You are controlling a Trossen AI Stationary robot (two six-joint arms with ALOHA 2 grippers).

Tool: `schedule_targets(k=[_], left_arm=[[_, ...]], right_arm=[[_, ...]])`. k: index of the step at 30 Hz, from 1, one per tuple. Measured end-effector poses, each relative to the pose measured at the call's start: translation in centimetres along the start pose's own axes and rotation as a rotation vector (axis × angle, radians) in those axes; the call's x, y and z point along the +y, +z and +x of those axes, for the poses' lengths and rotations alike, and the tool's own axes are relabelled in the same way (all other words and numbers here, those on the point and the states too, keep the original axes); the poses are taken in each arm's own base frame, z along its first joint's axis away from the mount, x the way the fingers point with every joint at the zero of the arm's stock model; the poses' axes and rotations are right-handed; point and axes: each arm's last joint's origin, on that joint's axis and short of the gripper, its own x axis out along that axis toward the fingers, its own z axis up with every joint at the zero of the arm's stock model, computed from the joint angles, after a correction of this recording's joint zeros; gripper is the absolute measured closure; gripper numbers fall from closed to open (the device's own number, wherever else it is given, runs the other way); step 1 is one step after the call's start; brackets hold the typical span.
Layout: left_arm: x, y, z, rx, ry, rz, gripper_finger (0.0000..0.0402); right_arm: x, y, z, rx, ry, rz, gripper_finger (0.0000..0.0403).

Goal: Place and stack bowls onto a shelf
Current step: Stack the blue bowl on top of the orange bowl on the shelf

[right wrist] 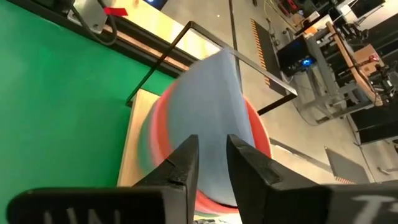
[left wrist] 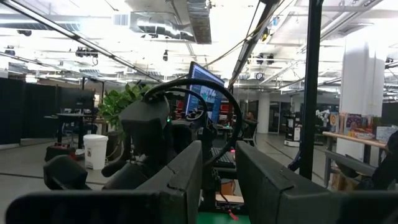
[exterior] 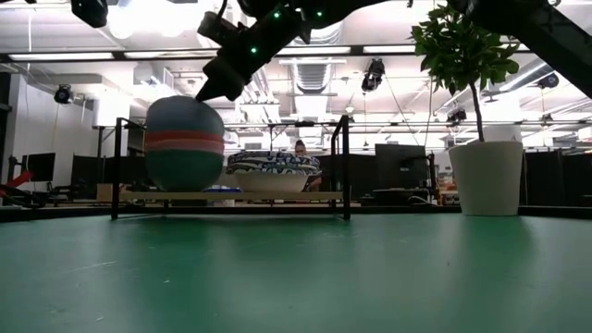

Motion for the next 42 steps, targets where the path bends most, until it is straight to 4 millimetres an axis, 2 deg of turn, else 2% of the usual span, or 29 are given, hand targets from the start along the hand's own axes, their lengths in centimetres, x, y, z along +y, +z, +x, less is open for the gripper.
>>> schedule_targets(k=[9, 19, 23, 26, 29, 36, 42], left_arm=[[0.0, -0.1, 0.0, 0.005, 0.0, 0.002, 0.032], [0.0, -0.1, 0.0, 0.006, 0.0, 0.003, 0.032], [0.0, -0.1, 0.0, 0.006, 0.0, 0.003, 0.032], [0.0, -0.1, 0.0, 0.006, 0.0, 0.003, 0.032], [0.0, -0.1, 0.0, 0.007, 0.0, 0.003, 0.032], [0.0, -0.2, 0.0, 0.018, -0.001, 0.01, 0.032], [0.0, -0.2, 0.0, 0.019, -0.001, 0.016, 0.032]], right_arm=[[-0.3, 0.2, -0.2, -0.01, -0.017, 0.068, 0.0331], [-2.7, 1.0, 0.2, -0.22, -0.151, 0.377, 0.0391], [-1.8, 0.1, 2.0, -0.253, -0.129, 0.425, 0.0394], [-0.5, -1.0, 3.7, -0.225, -0.113, 0.435, 0.0394], [0.3, -1.7, 4.6, -0.196, -0.097, 0.436, 0.0394], [0.4, -2.0, 4.7, -0.175, -0.097, 0.434, 0.0394], [-0.7, -0.7, 4.0, -0.312, -0.143, 0.466, 0.0394]])
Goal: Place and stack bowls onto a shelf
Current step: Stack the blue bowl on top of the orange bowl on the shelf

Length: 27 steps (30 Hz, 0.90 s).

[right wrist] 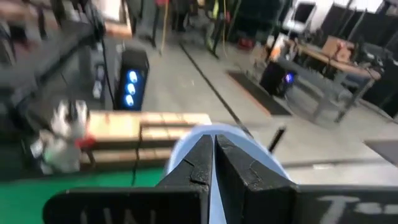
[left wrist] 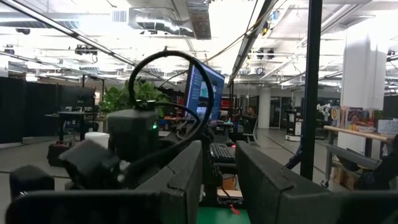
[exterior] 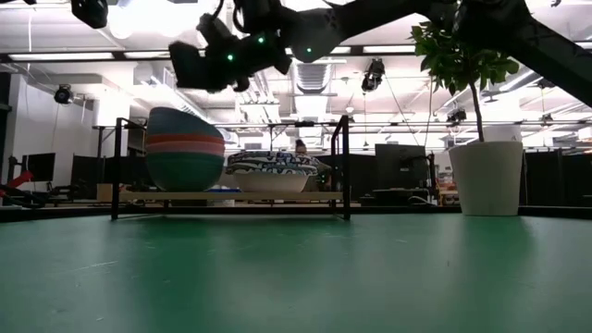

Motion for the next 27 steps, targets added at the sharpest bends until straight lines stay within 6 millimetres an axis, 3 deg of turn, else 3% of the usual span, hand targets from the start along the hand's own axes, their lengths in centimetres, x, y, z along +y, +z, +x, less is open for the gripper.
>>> schedule_targets(k=[5, 17, 21, 27], left_arm=[[0.0, 0.0, 0.0, 0.0, 0.0, 0.0, 0.032], [0.0, 0.0, 0.0, 0.005, 0.0, 0.002, 0.032], [0.1, -0.2, 0.0, 0.026, 0.044, 0.003, 0.032], [0.7, -0.9, -0.1, 0.109, 0.262, 0.023, 0.032]], right_arm=[[0.4, -0.6, 0.6, -0.063, 0.031, 0.041, 0.0394], [1.1, -3.3, 1.0, 0.131, 0.059, 0.008, 0.0394], [0.8, -0.8, -0.5, 0.143, 0.05, -0.044, 0.0394], [0.1, 4.4, -4.5, 0.157, 0.104, -0.089, 0.0394]])
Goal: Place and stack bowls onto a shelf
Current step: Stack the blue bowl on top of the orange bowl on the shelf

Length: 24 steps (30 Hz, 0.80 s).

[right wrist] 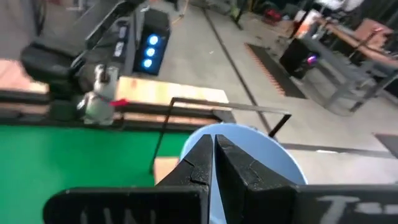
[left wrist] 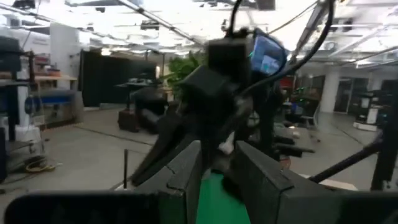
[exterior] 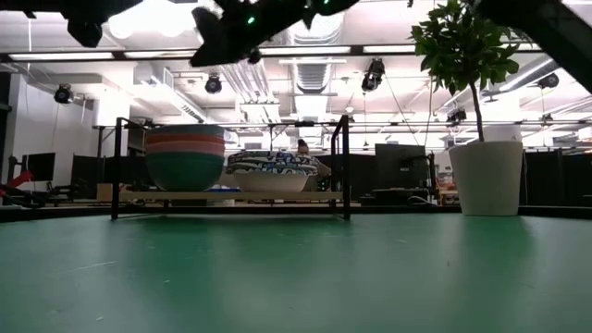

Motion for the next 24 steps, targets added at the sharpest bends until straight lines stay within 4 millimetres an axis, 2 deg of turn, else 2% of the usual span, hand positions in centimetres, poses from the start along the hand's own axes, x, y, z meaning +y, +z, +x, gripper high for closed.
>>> schedule_targets(k=[3, 6, 8, 15, 19, 24], left_arm=[[0.0, 0.0, 0.0, 0.004, -0.001, 0.003, 0.032], [-0.2, -0.1, 0.1, 0.008, -0.03, 0.02, 0.032], [-0.3, -0.2, 0.2, 0.013, -0.043, 0.033, 0.032], [-1.1, -0.2, 1.3, 0.061, -0.043, 0.073, 0.032], [-2.0, 0.0, 2.8, 0.109, -0.006, 0.099, 0.032], [-3.2, 0.2, 5.6, 0.14, 0.086, 0.128, 0.032]], right_arm=[[0.0, 0.6, -2.1, 0.005, 0.056, 0.008, 0.0394], [0.1, 0.3, -4.3, -0.007, 0.103, 0.037, 0.0394], [0.5, -0.6, -5.9, -0.022, 0.111, 0.041, 0.0394], [3.7, -6.0, -10.6, -0.023, 0.089, 0.071, 0.0394], [5.1, -7.6, -13.4, 0.002, 0.048, 0.055, 0.0394], [6.6, -8.5, -16.7, -0.022, 0.044, 0.035, 0.0394]])
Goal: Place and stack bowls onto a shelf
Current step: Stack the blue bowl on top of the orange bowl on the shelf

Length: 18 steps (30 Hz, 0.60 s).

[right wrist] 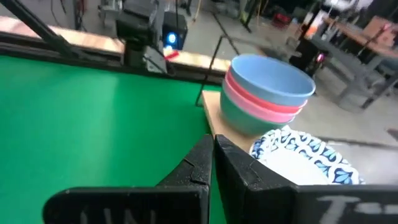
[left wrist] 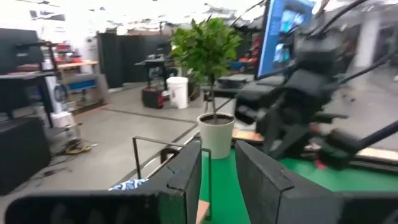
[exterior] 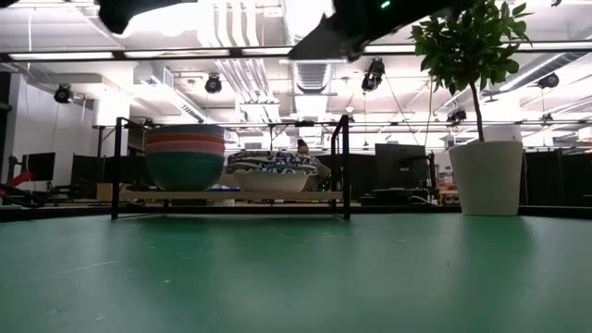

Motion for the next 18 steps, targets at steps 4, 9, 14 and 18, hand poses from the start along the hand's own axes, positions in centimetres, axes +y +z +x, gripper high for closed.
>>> schedule_targets(k=[4, 9, 14, 18], left_arm=[[-0.7, 0.3, 2.8, 0.037, 0.075, 0.041, 0.032], [0.6, 1.5, 6.9, 0.07, 0.124, 0.103, 0.032], [4.6, 1.3, 10.4, 0.118, 0.151, 0.129, 0.032], [8.6, -0.9, 12.2, 0.167, 0.253, 0.116, 0.032]], right_arm=[[0.3, -0.5, -2.4, -0.028, -0.025, -0.016, 0.0394], [0.3, -1.2, -4.6, -0.086, -0.023, -0.004, 0.0394], [0.6, -2.2, -5.6, -0.114, -0.018, 0.004, 0.0394], [1.1, -2.6, -5.8, -0.12, -0.001, 0.004, 0.0394]])
